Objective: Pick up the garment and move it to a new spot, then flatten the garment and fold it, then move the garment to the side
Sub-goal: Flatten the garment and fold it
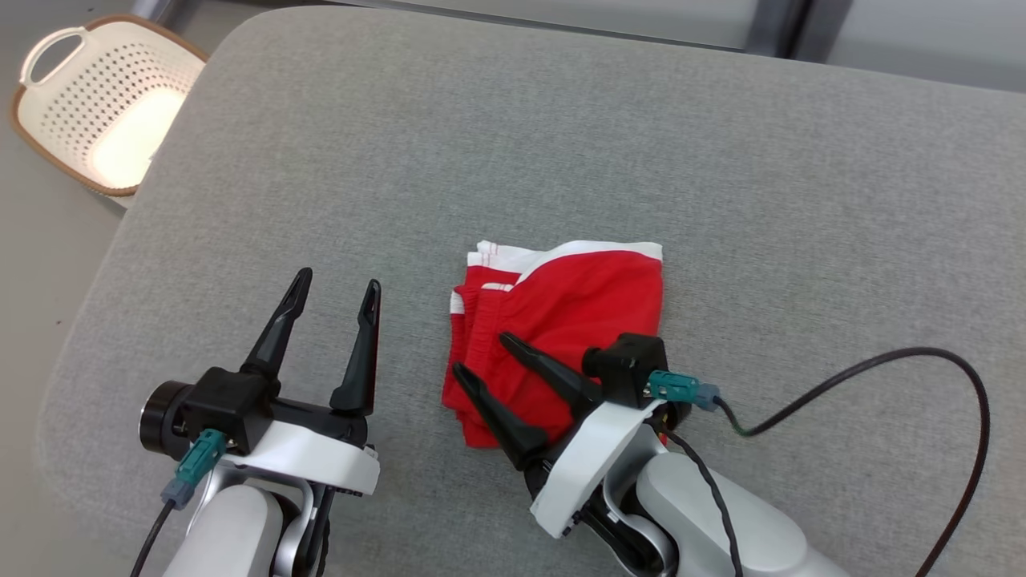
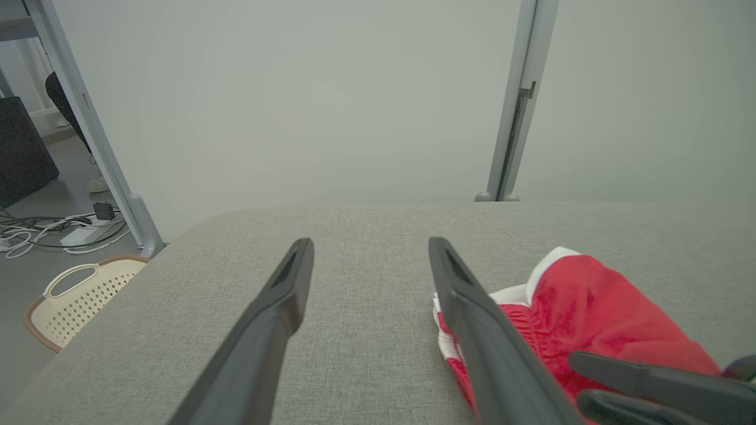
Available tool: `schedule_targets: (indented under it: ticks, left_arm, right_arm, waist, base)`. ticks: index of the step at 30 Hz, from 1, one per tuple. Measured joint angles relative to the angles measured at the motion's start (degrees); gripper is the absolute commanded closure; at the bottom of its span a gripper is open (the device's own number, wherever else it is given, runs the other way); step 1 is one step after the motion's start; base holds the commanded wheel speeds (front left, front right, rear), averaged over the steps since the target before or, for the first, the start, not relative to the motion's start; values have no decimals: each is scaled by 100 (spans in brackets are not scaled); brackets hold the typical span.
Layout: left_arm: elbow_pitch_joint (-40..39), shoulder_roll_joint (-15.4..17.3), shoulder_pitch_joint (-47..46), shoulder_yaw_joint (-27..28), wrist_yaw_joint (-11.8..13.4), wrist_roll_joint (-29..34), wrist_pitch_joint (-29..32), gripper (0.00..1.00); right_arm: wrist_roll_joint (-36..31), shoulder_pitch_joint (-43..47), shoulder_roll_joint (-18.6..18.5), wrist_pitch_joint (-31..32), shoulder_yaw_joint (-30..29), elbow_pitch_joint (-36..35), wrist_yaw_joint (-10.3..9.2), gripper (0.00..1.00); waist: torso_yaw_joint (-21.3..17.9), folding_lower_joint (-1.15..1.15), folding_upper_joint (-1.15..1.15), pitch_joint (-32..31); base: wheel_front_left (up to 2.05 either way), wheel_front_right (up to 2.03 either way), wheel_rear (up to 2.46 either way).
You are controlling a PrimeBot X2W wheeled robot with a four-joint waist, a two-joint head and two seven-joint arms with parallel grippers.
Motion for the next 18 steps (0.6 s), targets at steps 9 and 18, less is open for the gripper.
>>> schedule_targets:
  ticks: [9, 18]
  left_arm:
    - [10, 13, 20, 243, -45, 125, 0, 0]
    - [-76, 162, 217, 649, 7, 174, 0, 0]
  right_arm:
    - [-595, -288, 2, -615, -423, -88, 1, 0]
    - [-1784, 871, -581, -688, -2898, -993, 0, 0]
  waist:
    - [-363, 0, 0, -100]
    - [-887, 0, 0, -290]
  base:
    - [0, 0, 0]
    - [0, 0, 0]
